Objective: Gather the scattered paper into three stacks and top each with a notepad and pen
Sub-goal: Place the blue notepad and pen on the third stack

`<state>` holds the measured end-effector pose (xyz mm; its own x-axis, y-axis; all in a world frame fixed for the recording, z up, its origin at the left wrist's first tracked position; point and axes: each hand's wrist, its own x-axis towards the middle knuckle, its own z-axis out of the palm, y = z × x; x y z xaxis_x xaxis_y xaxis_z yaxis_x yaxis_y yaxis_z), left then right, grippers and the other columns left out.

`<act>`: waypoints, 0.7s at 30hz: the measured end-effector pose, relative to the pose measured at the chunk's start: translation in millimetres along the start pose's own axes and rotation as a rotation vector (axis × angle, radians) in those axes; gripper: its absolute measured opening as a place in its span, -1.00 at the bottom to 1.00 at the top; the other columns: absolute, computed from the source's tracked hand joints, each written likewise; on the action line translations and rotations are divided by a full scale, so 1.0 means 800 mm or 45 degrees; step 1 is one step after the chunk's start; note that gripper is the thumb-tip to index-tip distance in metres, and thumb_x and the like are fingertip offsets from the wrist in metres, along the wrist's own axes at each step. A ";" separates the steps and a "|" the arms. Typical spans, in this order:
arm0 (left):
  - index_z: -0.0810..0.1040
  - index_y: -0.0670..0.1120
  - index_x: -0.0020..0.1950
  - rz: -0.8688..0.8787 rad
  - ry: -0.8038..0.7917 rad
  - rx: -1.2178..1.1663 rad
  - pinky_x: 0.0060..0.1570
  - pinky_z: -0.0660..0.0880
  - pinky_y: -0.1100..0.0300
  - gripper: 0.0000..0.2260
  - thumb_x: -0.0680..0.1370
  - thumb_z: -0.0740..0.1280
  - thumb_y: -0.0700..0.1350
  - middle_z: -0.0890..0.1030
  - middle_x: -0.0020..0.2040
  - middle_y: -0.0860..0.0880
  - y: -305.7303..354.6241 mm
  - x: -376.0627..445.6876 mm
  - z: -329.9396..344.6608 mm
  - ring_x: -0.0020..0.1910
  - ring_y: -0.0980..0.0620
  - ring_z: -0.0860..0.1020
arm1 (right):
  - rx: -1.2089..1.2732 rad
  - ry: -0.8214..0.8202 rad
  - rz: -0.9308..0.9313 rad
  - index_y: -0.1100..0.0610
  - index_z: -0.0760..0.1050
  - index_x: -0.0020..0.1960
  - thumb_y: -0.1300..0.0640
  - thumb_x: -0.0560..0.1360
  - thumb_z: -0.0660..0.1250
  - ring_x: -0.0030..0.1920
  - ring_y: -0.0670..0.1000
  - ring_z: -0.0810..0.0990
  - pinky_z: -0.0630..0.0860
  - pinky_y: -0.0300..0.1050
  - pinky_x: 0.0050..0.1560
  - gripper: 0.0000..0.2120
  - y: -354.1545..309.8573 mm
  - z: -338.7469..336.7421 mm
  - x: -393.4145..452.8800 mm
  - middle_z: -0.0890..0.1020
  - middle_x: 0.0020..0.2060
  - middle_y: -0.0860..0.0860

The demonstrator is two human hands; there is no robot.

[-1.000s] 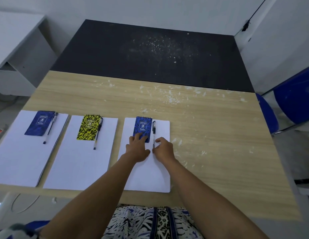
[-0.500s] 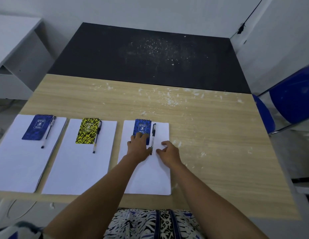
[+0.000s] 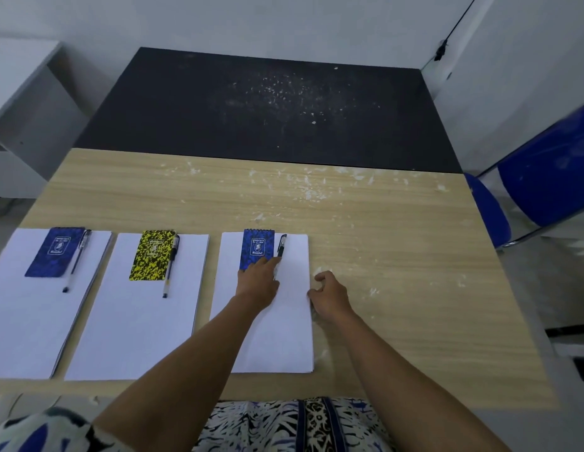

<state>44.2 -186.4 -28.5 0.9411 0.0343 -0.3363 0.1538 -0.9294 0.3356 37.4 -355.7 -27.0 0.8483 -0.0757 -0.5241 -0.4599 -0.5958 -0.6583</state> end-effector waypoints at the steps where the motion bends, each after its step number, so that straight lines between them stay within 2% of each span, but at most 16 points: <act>1: 0.23 0.04 0.50 -0.012 0.008 -0.024 0.28 0.37 -0.03 -0.50 0.57 0.26 -0.11 0.44 0.34 -0.04 0.001 0.000 0.001 0.28 -0.11 0.45 | -0.002 -0.007 -0.001 0.10 0.39 0.25 0.21 0.48 0.29 -0.28 0.05 0.59 0.55 -0.09 -0.16 -0.66 0.001 0.000 0.001 0.61 -0.09 0.14; 3: 0.24 0.01 0.49 -0.045 0.017 -0.087 0.24 0.43 -0.02 -0.51 0.58 0.25 -0.16 0.45 0.34 -0.06 0.005 0.000 0.004 0.26 -0.12 0.47 | -0.005 -0.023 -0.003 0.10 0.39 0.24 0.21 0.48 0.29 -0.27 0.06 0.59 0.56 -0.08 -0.16 -0.66 0.001 -0.002 0.001 0.61 -0.10 0.14; 6: 0.24 -0.04 0.47 -0.123 0.028 -0.176 0.18 0.48 -0.02 -0.54 0.58 0.23 -0.20 0.46 0.31 -0.12 0.012 -0.003 0.010 0.22 -0.15 0.49 | -0.025 -0.041 -0.006 0.11 0.37 0.24 0.20 0.50 0.29 -0.33 0.00 0.55 0.50 -0.16 -0.28 -0.68 0.001 -0.005 0.002 0.60 -0.11 0.13; 11: 0.19 -0.08 0.50 -0.223 0.056 -0.284 0.20 0.49 -0.03 -0.50 0.57 0.22 -0.23 0.45 0.31 -0.17 0.020 -0.005 0.019 0.22 -0.17 0.49 | -0.049 -0.060 -0.020 0.12 0.37 0.24 0.21 0.50 0.30 -0.36 -0.03 0.52 0.45 -0.19 -0.31 -0.68 0.001 -0.007 0.003 0.58 -0.15 0.10; 17: 0.16 -0.12 0.47 -0.271 0.052 -0.321 0.12 0.53 -0.05 -0.47 0.54 0.28 -0.17 0.45 0.26 -0.17 0.021 -0.007 0.017 0.16 -0.16 0.51 | -0.068 -0.086 -0.030 0.13 0.37 0.24 0.20 0.50 0.30 -0.39 -0.09 0.47 0.34 -0.30 -0.43 -0.68 0.000 -0.013 0.004 0.50 -0.27 0.00; 21: 0.14 -0.12 0.48 -0.286 0.063 -0.319 0.12 0.53 -0.01 -0.43 0.54 0.31 -0.10 0.45 0.27 -0.15 0.023 -0.008 0.015 0.18 -0.13 0.52 | -0.079 -0.092 -0.019 0.13 0.37 0.24 0.19 0.51 0.30 -0.39 -0.10 0.47 0.34 -0.31 -0.44 -0.68 -0.002 -0.015 0.004 0.53 -0.18 0.05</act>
<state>37.4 -208.2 -31.2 0.8880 0.2512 -0.3851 0.4221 -0.7776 0.4660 44.2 -364.4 -21.4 0.8329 -0.0097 -0.5534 -0.4281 -0.6450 -0.6330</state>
